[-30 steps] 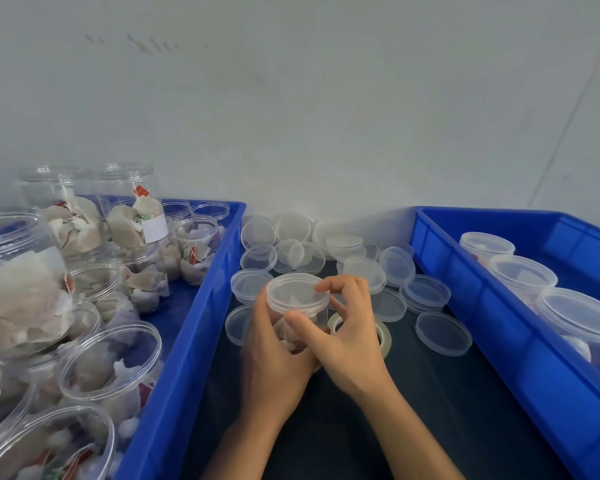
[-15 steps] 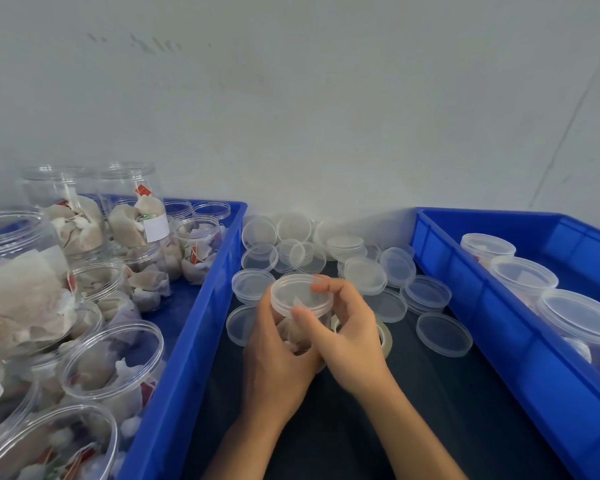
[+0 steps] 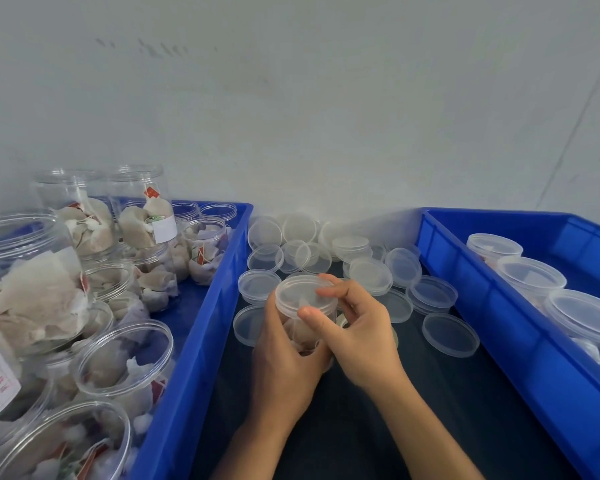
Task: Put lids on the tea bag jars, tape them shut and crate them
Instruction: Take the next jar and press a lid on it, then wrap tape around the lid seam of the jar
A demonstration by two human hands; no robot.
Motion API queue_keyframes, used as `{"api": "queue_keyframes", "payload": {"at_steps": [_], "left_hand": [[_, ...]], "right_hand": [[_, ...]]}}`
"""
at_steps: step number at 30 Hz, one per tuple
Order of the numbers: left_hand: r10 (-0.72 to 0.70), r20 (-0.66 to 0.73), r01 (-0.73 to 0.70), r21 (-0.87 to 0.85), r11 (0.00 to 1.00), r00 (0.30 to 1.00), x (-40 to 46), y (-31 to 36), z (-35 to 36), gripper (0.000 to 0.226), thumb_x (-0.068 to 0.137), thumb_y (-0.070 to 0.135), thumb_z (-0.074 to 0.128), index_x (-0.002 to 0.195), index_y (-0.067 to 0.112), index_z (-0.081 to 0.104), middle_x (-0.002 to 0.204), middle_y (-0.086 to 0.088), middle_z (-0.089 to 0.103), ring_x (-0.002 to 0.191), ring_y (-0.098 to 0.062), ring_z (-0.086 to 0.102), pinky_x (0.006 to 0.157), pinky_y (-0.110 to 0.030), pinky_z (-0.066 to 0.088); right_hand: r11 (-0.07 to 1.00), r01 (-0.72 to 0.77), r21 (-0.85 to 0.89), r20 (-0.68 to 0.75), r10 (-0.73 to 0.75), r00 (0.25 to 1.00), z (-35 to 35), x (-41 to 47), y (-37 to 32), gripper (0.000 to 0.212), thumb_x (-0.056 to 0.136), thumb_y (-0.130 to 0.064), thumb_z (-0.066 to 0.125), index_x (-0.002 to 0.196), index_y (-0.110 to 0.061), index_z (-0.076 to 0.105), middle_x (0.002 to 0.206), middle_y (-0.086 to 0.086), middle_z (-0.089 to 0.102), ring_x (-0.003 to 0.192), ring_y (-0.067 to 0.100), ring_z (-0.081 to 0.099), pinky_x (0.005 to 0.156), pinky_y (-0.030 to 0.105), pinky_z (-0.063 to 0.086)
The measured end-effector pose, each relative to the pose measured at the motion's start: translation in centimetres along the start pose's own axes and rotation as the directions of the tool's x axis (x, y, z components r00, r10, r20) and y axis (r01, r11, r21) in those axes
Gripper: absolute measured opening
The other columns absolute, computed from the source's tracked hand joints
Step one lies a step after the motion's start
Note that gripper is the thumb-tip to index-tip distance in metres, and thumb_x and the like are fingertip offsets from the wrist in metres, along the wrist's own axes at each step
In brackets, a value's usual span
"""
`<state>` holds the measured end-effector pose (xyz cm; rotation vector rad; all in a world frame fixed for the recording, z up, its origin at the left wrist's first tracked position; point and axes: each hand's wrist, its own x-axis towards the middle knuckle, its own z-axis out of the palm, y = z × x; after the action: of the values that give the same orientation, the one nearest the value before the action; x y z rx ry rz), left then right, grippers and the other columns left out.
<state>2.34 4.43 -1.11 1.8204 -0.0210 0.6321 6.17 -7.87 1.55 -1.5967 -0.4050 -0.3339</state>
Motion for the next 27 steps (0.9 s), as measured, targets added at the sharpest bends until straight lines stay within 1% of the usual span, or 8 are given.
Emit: {"api": "queue_keyframes", "payload": {"at_steps": [2,6,11,14,16,20,23,27], "left_hand": [[-0.007,-0.021,0.007,0.005,1.0,1.0,-0.1,0.0,0.2,0.091,0.079,0.032,0.091,0.154,0.037,0.04,0.132,0.023,0.062,0.116,0.011,0.063,0.084,-0.011,0.055],[0.0,-0.059,0.001,0.022,1.0,0.998,-0.1,0.0,0.3,0.092,0.079,0.036,0.089,0.156,0.035,0.039,0.138,0.012,0.063,0.123,-0.007,0.066,0.093,-0.034,0.062],[-0.01,-0.084,0.009,-0.002,1.0,0.996,-0.1,0.4,0.2,0.087,0.073,0.041,0.091,0.146,0.04,0.044,0.132,0.015,0.063,0.117,-0.001,0.067,0.086,-0.025,0.061],[-0.018,-0.098,0.019,0.006,1.0,0.995,0.1,0.4,0.1,0.094,0.07,0.043,0.097,0.147,0.037,0.043,0.134,0.02,0.059,0.122,-0.002,0.063,0.097,-0.029,0.058],[-0.01,-0.101,0.012,0.021,1.0,0.995,0.1,0.1,0.2,0.095,0.071,0.039,0.098,0.147,0.035,0.041,0.137,0.018,0.057,0.127,-0.003,0.058,0.104,-0.032,0.055],[-0.01,-0.084,0.015,0.052,0.999,0.996,0.2,-0.2,0.3,0.104,0.075,0.032,0.097,0.158,0.023,0.034,0.149,0.001,0.056,0.136,-0.017,0.057,0.108,-0.044,0.054],[0.003,-0.055,0.001,0.076,0.997,0.998,0.3,-0.7,0.2,0.11,0.075,0.034,0.096,0.161,0.022,0.028,0.153,-0.003,0.054,0.137,-0.022,0.057,0.107,-0.047,0.054],[0.006,-0.114,0.013,0.166,0.986,0.993,0.2,0.1,-0.1,0.123,0.07,0.049,0.094,0.165,0.02,0.023,0.161,-0.003,0.044,0.145,-0.022,0.048,0.111,-0.03,0.043]], "right_hand": [[0.997,-0.001,-0.074,-0.044,-0.002,0.999,0.1,-0.2,0.0,0.042,0.065,-0.06,0.092,0.098,-0.039,0.075,0.131,-0.021,0.071,0.124,-0.003,0.065,0.106,0.038,0.053],[0.987,-0.021,-0.158,-0.098,0.005,0.995,0.1,-0.5,-0.3,0.048,0.059,-0.07,0.09,0.096,-0.042,0.075,0.13,-0.023,0.071,0.122,-0.005,0.065,0.105,0.04,0.054],[0.986,-0.013,-0.167,-0.055,0.004,0.998,-0.4,-0.4,-0.8,0.039,0.07,-0.06,0.087,0.102,-0.041,0.075,0.127,-0.023,0.072,0.121,-0.003,0.066,0.104,0.036,0.053],[0.977,-0.069,-0.202,0.009,0.072,0.997,-2.9,0.6,-1.2,0.027,0.092,-0.062,0.064,0.115,-0.049,0.069,0.116,-0.025,0.074,0.112,-0.003,0.068,0.096,0.033,0.054],[0.902,-0.125,-0.413,0.013,0.143,0.99,-5.1,1.1,-1.0,0.02,0.096,-0.063,0.058,0.107,-0.049,0.066,0.103,-0.026,0.073,0.097,-0.005,0.068,0.085,0.032,0.057],[0.488,-0.029,-0.873,0.184,0.384,0.905,-6.9,0.9,0.0,0.039,0.079,-0.068,0.072,0.109,-0.046,0.06,0.091,-0.02,0.064,0.085,0.002,0.062,0.077,0.028,0.055],[0.428,0.042,-0.903,0.227,0.391,0.892,-6.5,0.9,-0.2,0.03,0.081,-0.059,0.077,0.101,-0.041,0.065,0.088,-0.02,0.064,0.086,0.003,0.061,0.082,0.028,0.055],[0.449,0.009,-0.893,0.22,0.419,0.881,-7.0,1.1,-0.6,0.014,0.093,-0.049,0.071,0.101,-0.038,0.068,0.093,-0.018,0.069,0.092,0.004,0.065,0.089,0.035,0.058]]}}
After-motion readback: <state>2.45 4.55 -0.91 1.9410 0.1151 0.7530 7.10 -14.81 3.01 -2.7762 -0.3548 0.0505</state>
